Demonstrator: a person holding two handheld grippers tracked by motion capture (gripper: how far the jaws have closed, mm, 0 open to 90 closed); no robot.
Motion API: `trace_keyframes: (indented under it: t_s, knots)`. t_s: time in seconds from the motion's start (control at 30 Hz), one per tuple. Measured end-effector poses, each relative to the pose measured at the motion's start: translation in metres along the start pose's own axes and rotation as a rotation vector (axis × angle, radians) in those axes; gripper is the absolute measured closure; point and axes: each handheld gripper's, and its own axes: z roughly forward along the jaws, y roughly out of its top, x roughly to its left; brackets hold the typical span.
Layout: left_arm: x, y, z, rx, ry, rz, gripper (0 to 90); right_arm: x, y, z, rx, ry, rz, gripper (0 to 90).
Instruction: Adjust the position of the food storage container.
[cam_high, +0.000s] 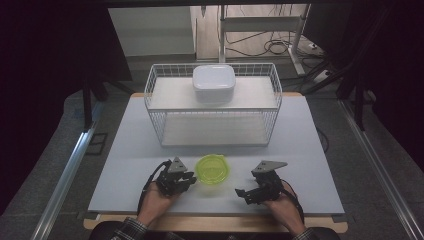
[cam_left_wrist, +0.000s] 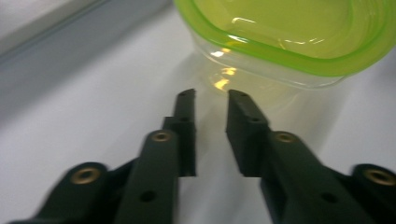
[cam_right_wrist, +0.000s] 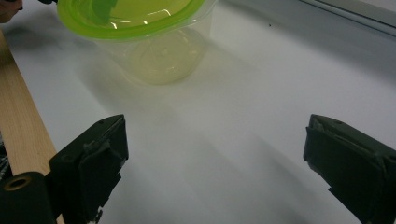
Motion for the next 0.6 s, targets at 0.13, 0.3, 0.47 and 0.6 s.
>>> trace_keyframes:
  t_s: [0.13,0.3,0.47,0.6]
  knots:
    - [0.000,-0.003,-0.007,-0.007,0.030,0.016,54.0,-0.001,0.000,-0.001,-0.005,-0.001,0.001,6.7]
    - [0.001,-0.010,-0.020,-0.030,0.036,0.035,35.9,0.000,0.001,-0.001,-0.011,0.005,-0.007,6.7]
    - [0.005,-0.015,-0.032,-0.065,0.014,0.003,20.7,0.000,0.001,-0.001,-0.015,0.003,-0.011,6.7]
    - [0.004,-0.019,-0.039,-0.075,0.034,0.011,9.4,0.000,0.001,-0.002,-0.023,0.004,-0.009,6.5]
